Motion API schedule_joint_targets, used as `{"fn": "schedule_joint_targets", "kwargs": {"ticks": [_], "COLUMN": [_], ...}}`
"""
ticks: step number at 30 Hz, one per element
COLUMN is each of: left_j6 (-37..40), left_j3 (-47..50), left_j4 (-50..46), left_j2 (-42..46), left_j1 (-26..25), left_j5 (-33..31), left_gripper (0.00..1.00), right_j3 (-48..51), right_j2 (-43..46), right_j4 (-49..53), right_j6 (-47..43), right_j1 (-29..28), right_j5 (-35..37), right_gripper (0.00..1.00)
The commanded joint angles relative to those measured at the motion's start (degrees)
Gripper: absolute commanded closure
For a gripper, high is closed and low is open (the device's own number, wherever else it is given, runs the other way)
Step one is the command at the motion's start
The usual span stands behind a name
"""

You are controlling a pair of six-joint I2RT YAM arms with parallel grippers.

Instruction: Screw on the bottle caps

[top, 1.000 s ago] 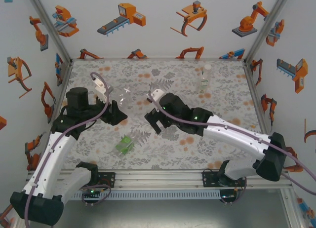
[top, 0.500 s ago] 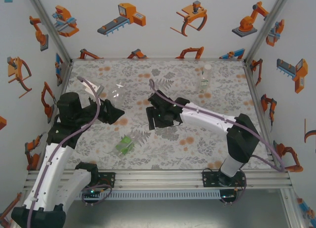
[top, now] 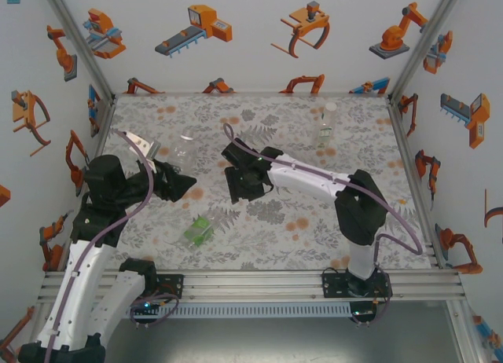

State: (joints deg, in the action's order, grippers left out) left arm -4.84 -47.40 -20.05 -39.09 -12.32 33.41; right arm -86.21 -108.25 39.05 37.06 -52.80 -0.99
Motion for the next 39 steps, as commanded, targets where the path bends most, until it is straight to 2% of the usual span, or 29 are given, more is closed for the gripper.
{"fn": "schedule_joint_targets", "kwargs": {"ticks": [1, 4, 27, 39], "left_j6": [-1.0, -0.9, -1.5, -1.5], "left_j3": [-0.2, -0.2, -0.3, -0.4], "left_j4": [2.2, 2.0, 1.8, 1.9], "left_j2": [0.5, 0.5, 0.4, 0.1], "left_j1": [0.3, 0.3, 0.3, 0.3], "left_j5": [-0.1, 0.0, 0.3, 0.2], "left_gripper": [1.0, 1.0, 1.0, 1.0], "right_j3": [-3.5, -5.3, -15.6, -14.6], "right_j2": [-2.1, -4.1, -14.2, -12.0], "right_j4": [1.5, 1.7, 8.1, 8.4], "right_j6": [-2.0, -2.5, -5.8, -7.2], "right_j1": [-0.1, -0.1, -1.6, 8.1], "right_j5": [-1.5, -1.9, 3.3, 1.7], "right_gripper": [0.5, 0.52, 0.51, 0.51]}}
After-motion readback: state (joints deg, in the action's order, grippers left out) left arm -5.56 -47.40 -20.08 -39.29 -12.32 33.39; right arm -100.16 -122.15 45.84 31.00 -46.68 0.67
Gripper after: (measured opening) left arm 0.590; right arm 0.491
